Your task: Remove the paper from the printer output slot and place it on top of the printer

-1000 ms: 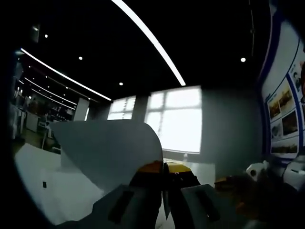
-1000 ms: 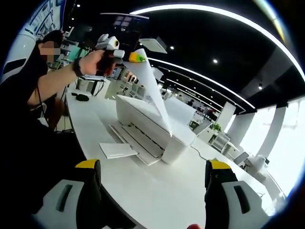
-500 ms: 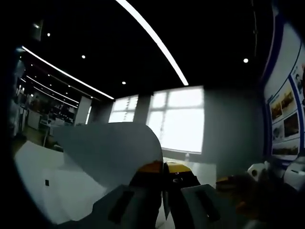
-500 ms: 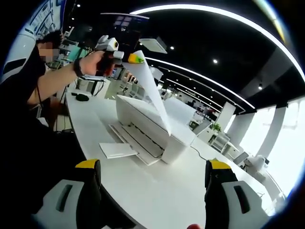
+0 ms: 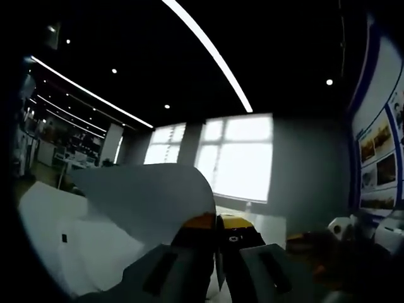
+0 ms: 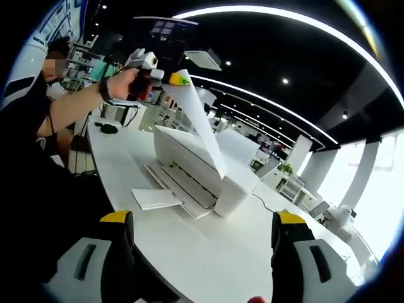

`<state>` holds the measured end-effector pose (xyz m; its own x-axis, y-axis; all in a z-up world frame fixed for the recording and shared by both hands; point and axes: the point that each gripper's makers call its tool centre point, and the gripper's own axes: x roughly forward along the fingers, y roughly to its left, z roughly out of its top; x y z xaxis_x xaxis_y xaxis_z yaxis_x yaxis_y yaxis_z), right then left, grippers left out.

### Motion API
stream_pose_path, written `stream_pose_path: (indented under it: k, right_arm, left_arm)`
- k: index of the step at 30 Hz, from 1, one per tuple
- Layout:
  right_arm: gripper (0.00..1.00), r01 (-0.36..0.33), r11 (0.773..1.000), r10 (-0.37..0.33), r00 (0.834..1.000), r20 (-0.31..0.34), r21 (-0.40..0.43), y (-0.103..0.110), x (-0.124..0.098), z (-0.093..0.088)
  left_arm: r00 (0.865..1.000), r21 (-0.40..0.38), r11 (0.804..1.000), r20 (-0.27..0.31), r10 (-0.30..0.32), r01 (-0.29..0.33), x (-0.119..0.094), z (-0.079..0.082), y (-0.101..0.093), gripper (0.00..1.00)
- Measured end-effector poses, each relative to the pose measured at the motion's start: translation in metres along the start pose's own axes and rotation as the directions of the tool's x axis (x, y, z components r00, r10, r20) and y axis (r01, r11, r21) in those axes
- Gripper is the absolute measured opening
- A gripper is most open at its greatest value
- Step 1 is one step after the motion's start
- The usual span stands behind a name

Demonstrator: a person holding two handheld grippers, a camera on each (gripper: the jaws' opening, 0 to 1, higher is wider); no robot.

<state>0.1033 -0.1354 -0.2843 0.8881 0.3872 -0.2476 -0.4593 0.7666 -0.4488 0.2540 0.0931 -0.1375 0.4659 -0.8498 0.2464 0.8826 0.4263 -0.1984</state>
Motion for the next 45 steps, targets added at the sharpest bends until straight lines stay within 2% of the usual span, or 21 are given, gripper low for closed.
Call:
stream_pose_path:
  k: [11, 23, 37, 45]
  right_arm:
    - [0.85, -0.001, 1.000, 0.001, 1.000, 0.000, -0.001, 0.000, 0.000, 0.000]
    - [0.85, -0.001, 1.000, 0.001, 1.000, 0.000, -0.001, 0.000, -0.002, -0.001]
    - [0.85, -0.001, 1.000, 0.001, 1.000, 0.001, 0.000, 0.000, -0.001, -0.001]
    - [0.85, 0.000, 1.000, 0.000, 1.000, -0.001, 0.000, 0.000, 0.000, -0.001]
  left_arm:
    - [1.000, -0.023, 1.000, -0.011, 0.010, -0.010, 0.001, 0.000, 0.012, 0.06]
    - [1.000, -0.037, 0.999, -0.026, 0.014, -0.015, 0.000, -0.003, 0.014, 0.06]
    - [0.999, -0.071, 0.997, -0.048, 0.018, -0.021, -0.002, -0.008, 0.030, 0.06]
    - [0.996, -0.053, 0.998, -0.078, 0.036, -0.040, 0.002, -0.012, 0.036, 0.06]
